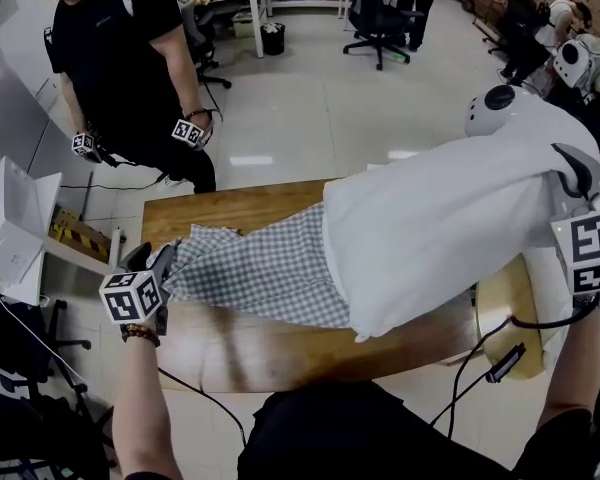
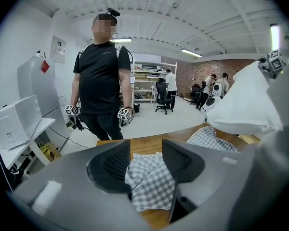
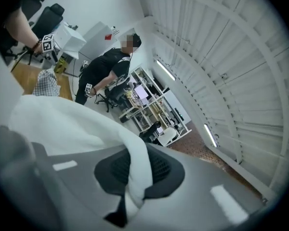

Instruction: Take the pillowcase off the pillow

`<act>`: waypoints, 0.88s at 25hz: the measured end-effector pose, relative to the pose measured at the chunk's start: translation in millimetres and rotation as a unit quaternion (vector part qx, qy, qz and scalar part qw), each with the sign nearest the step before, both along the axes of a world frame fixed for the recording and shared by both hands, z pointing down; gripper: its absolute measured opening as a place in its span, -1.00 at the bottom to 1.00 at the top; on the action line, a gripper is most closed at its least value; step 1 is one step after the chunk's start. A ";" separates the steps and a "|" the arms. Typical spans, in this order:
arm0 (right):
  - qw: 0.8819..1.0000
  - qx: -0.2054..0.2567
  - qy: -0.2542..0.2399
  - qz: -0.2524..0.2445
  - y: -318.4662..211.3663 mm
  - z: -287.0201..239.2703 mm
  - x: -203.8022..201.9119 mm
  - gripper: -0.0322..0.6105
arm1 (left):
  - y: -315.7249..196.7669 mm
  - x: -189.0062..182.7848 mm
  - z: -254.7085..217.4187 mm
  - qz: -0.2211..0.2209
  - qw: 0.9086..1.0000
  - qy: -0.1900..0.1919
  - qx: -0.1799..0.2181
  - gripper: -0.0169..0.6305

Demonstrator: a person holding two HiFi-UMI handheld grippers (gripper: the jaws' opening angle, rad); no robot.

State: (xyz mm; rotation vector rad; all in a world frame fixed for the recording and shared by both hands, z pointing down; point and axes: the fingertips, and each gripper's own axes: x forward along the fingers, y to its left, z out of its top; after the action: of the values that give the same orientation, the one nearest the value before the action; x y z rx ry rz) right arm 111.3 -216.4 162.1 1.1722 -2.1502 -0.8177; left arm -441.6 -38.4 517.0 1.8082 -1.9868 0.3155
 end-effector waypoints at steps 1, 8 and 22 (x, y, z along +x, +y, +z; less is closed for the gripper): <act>1.000 -0.006 -0.009 -0.008 7.3 0.1 -14.9 -0.84 | 3.8 0.5 -2.5 0.003 1.000 0.000 0.004 -0.30; 0.994 -0.073 -0.067 -0.043 39.4 52.3 -97.9 -0.84 | 24.6 1.7 -11.2 0.027 0.999 -0.003 0.027 -0.34; 0.978 -0.206 -0.001 -0.020 51.5 293.4 -73.3 -0.81 | 28.5 45.3 -10.9 0.103 0.994 -0.014 0.034 -0.42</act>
State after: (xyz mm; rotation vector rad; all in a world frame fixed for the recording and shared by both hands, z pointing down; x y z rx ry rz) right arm 38.0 -164.9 455.5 0.9169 -2.2112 -0.3558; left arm -396.3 -9.9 506.1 2.0681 -1.8514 0.3427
